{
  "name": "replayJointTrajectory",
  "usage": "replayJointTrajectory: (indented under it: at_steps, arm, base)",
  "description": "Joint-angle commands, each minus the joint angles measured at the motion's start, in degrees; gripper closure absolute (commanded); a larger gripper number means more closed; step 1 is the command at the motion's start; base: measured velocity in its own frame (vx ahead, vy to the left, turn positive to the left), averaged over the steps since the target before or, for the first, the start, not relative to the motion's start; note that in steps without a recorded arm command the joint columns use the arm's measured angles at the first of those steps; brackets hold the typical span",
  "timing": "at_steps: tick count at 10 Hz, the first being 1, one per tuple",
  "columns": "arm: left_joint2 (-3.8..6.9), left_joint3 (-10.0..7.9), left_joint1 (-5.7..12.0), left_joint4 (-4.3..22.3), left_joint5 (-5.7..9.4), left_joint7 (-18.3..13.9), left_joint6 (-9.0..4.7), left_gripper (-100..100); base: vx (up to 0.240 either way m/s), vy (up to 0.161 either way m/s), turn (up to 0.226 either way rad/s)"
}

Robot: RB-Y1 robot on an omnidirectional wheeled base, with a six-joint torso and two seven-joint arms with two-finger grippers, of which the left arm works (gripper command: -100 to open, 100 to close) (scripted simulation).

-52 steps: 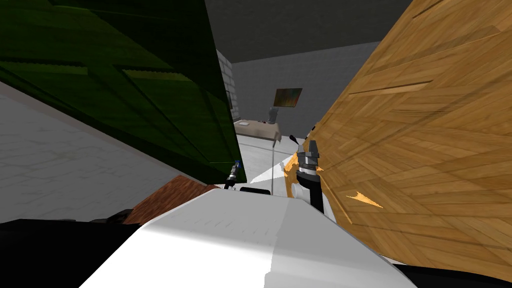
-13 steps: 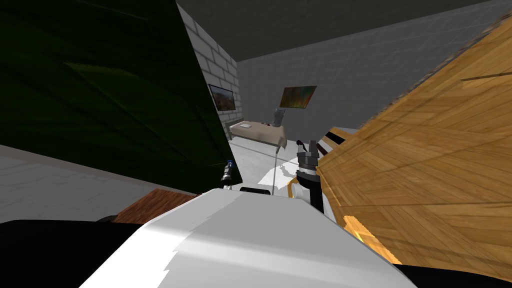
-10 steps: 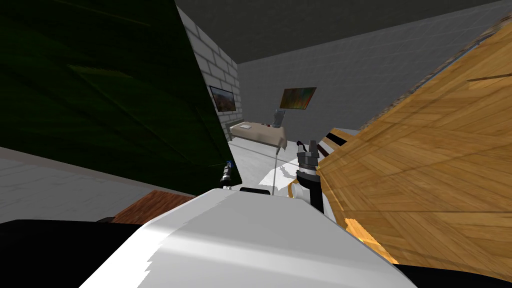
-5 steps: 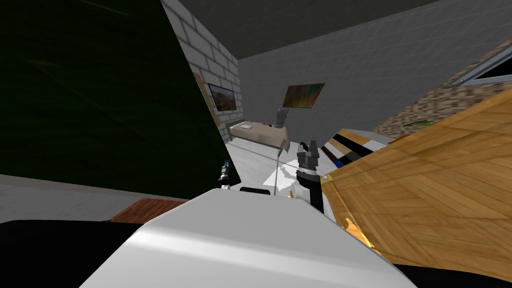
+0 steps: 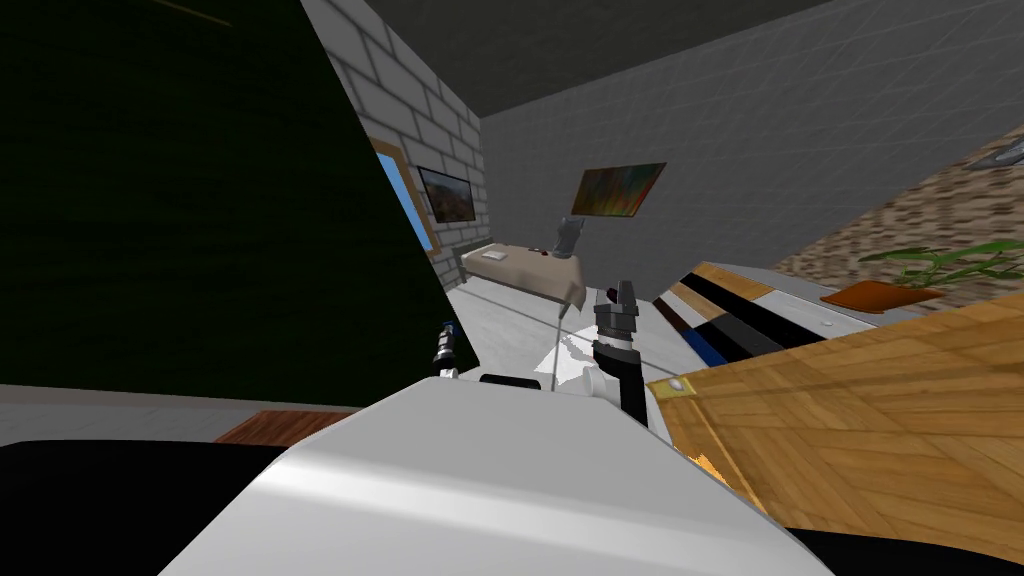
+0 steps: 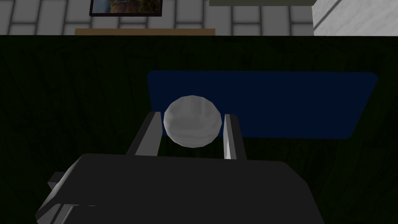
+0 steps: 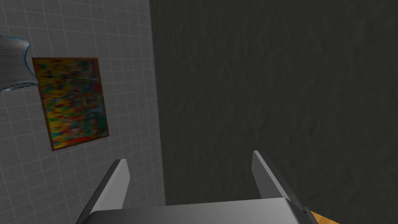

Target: Push the door open

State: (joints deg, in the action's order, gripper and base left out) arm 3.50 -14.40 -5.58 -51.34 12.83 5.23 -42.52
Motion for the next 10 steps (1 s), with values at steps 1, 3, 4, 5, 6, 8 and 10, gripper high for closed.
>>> replayJointTrajectory:
  at_steps: [1, 3, 4, 5, 6, 8, 10]
  arm:
    - [-0.18, -1.10, 0.24, -0.19, 0.57, 0.29, -0.05, 100]
    - [0.18, -1.63, 0.02, -0.12, 0.89, 0.52, -0.03, 100]
    - [0.26, -1.87, 0.01, -0.12, 1.02, 0.60, -0.04, 100]
    - [0.46, -2.68, -0.03, -0.11, 1.48, 0.85, -0.08, 100]
    - [0.56, -3.29, -0.07, -0.10, 1.83, 1.04, -0.10, 100]
    - [0.63, -4.95, -0.15, -0.07, 2.76, 1.56, -0.17, 100]
    - [0.42, -6.58, -0.24, -0.04, 3.68, 2.07, -0.24, 100]
  base:
    - [0.188, -0.006, 0.062]
    - [0.119, 0.009, 0.028]
    - [0.184, 0.008, 0.039]
    - [0.214, 0.005, 0.048]
    - [0.256, 0.019, 0.068]
    - [0.239, 0.019, 0.054]
    - [0.241, 0.010, 0.072]
